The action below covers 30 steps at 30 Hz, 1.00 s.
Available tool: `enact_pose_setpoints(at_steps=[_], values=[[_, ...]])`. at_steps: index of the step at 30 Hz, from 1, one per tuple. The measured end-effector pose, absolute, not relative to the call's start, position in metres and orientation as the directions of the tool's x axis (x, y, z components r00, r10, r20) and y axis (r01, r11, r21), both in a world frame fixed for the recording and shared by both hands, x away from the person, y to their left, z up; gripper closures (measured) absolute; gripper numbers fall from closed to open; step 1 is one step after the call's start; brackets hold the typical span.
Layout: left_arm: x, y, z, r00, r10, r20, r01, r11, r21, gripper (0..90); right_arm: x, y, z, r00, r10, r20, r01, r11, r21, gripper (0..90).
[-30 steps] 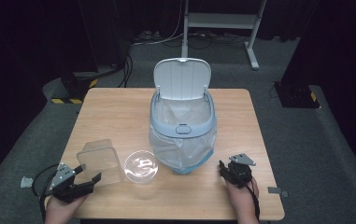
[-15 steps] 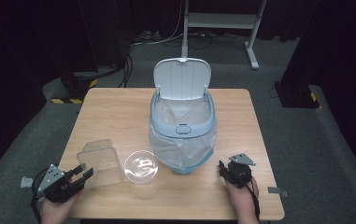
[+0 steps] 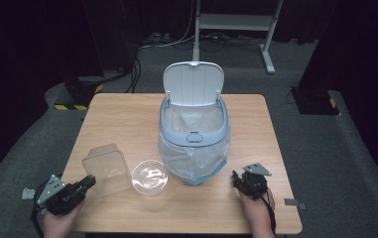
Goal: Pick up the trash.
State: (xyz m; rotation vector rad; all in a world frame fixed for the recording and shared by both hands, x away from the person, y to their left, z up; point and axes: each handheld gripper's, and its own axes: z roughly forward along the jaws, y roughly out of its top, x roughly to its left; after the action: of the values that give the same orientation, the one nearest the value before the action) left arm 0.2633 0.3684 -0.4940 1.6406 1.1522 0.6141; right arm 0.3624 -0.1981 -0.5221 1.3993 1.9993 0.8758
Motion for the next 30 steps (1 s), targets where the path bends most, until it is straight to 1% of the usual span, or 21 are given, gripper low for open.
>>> enact_pose_setpoints(at_steps=[3,11,18,20,30], values=[[0.264,0.368,-0.494,0.420,0.898,-0.132,0.389,-0.047,0.920,81.6,0.362,-0.198,-0.522,-0.314,0.947,-0.065,0.596,0.250,0.763,43.6],[0.266,0.368,-0.493,0.425,0.891,-0.159,0.374,-0.013,0.927,83.5,0.362,-0.198,-0.522,-0.313,0.948,-0.065,0.596,0.249,0.763,43.6],[0.267,0.365,-0.489,0.424,0.893,-0.149,0.354,-0.012,0.935,84.5,0.362,-0.198,-0.522,-0.314,0.947,-0.065,0.593,0.249,0.766,43.6],[0.267,0.364,-0.485,0.422,0.897,-0.132,0.344,-0.024,0.939,84.7,0.362,-0.198,-0.522,-0.310,0.949,-0.061,0.596,0.244,0.765,43.5],[0.270,0.357,-0.468,0.410,0.906,-0.102,0.296,-0.026,0.955,84.8,0.361,-0.199,-0.522,-0.309,0.949,-0.056,0.594,0.239,0.768,43.3]])
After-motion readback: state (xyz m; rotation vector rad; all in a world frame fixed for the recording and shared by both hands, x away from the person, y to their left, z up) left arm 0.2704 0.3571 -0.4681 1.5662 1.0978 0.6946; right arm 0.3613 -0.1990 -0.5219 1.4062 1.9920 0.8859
